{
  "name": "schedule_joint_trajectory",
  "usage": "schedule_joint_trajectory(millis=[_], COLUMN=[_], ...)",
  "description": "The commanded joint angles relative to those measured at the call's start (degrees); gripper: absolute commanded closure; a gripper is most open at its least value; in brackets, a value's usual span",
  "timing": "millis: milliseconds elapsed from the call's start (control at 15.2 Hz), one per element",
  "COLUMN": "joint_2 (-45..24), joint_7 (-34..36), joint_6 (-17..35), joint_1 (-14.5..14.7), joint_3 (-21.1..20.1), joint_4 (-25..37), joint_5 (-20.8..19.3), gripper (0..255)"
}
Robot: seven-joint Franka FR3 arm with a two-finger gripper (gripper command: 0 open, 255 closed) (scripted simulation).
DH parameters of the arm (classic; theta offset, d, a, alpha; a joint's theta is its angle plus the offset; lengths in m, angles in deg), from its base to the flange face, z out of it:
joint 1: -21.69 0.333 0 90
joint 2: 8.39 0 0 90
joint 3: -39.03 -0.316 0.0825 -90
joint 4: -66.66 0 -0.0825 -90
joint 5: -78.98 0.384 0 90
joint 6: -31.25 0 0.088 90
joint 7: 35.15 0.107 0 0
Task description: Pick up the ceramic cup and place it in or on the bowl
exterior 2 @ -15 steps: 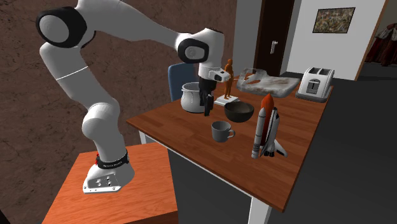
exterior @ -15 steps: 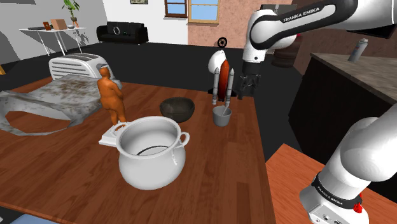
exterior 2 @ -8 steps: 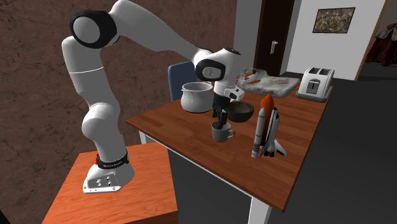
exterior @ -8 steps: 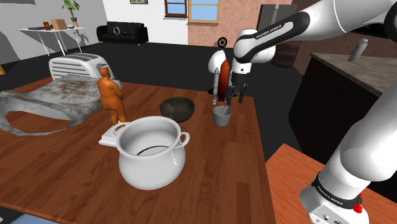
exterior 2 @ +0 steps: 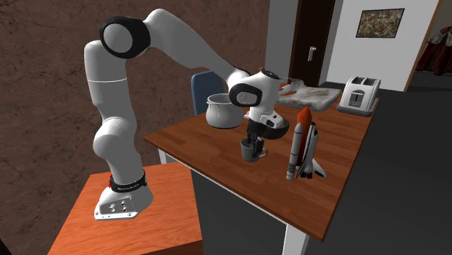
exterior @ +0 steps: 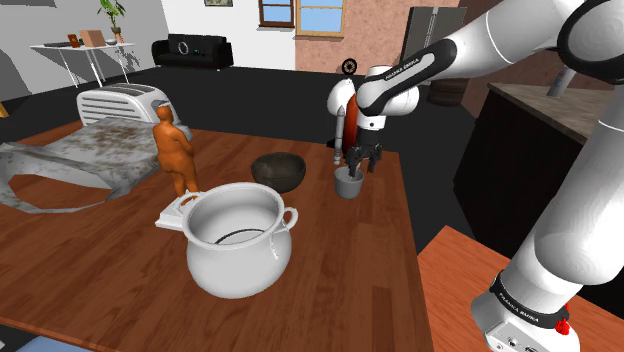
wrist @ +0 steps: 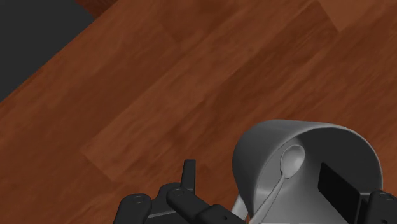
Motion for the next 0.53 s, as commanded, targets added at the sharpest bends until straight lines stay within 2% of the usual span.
schedule_joint_trajectory(millis=[0, 462], joint_2=[-0.8, -1.0], joint_7=[-0.2, -0.2], joint_6=[1.4, 1.8], joint_1=[0.1, 0.1], joint_3=[-0.1, -0.2], joint_4=[-0.6, -0.8], joint_5=[0.3, 0.4], gripper=[0, 0])
